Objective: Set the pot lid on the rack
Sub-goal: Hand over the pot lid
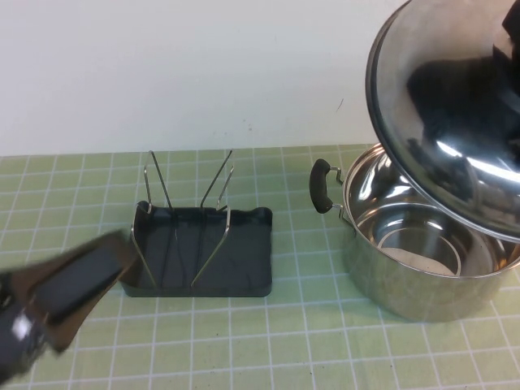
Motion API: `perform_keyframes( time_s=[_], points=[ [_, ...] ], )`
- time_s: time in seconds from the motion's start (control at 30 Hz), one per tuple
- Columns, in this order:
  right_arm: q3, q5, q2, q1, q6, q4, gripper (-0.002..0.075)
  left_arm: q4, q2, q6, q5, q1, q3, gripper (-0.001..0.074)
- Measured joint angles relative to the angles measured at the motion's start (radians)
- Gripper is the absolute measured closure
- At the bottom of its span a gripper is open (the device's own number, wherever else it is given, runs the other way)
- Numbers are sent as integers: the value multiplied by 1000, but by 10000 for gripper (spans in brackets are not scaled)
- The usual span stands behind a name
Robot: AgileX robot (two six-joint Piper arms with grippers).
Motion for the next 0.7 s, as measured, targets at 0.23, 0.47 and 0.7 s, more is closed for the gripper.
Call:
perform_keyframes(
  time_s=[0.23,0.47,0.7],
  points=[
    [0,-20,0,0,86,0,393,2,337,19,207,-20,-221,247],
    [0,-49,0,0,112,-3,393,2,599,82,212,-230,-464,236],
    [0,-52,0,0,112,-5,393,2,809,108,191,-439,-689,235]
  ],
)
